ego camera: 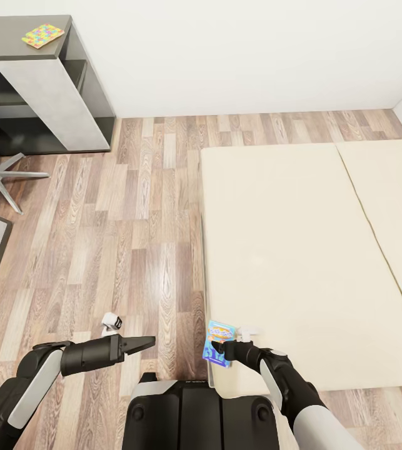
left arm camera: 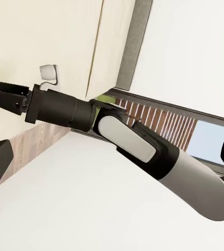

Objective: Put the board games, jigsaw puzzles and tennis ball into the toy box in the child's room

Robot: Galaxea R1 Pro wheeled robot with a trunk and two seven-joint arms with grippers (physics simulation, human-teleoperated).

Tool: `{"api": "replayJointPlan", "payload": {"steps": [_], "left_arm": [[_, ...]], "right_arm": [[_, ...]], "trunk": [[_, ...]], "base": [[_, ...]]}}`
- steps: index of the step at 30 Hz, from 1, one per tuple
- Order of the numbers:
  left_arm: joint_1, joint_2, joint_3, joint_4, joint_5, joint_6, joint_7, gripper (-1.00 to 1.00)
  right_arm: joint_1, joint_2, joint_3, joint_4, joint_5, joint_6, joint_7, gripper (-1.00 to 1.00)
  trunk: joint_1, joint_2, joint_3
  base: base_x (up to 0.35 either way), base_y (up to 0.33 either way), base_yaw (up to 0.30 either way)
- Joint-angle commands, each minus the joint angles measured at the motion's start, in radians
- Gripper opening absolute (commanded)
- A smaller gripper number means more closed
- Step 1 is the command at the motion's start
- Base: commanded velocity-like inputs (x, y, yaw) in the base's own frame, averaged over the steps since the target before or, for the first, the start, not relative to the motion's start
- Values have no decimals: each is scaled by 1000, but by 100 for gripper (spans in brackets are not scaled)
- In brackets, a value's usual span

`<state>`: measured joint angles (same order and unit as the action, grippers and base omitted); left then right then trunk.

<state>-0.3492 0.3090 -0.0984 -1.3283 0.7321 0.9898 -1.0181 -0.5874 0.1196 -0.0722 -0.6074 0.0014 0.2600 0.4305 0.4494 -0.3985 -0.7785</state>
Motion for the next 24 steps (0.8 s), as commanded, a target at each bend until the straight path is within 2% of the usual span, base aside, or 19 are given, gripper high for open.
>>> {"api": "replayJointPlan", "payload": {"steps": [1, 8, 12, 17, 24], "left_arm": [[-1, 1, -1, 0, 3, 4, -1, 100], [-1, 1, -1, 0, 3, 4, -1, 100], [22, -1, -6, 22, -19, 8, 0, 100], [25, 0, -4, 22, -14, 7, 0, 100], [29, 3, -3, 23, -16, 6, -2, 100]], "right_arm": [[0, 2, -8, -2, 0, 8, 7, 100], [0, 1, -8, -2, 0, 8, 6, 100], [7, -4, -30, -3, -14, 9, 13, 100], [7, -1, -46, -2, -6, 21, 1, 100], [7, -35, -73, 0, -7, 29, -3, 100]], "trunk": [[1, -2, -1], [1, -2, -1], [1, -2, -1], [1, -2, -1], [1, -2, -1]], "base": [[0, 0, 0], [0, 0, 0], [0, 0, 0], [0, 0, 0], [0, 0, 0]]}}
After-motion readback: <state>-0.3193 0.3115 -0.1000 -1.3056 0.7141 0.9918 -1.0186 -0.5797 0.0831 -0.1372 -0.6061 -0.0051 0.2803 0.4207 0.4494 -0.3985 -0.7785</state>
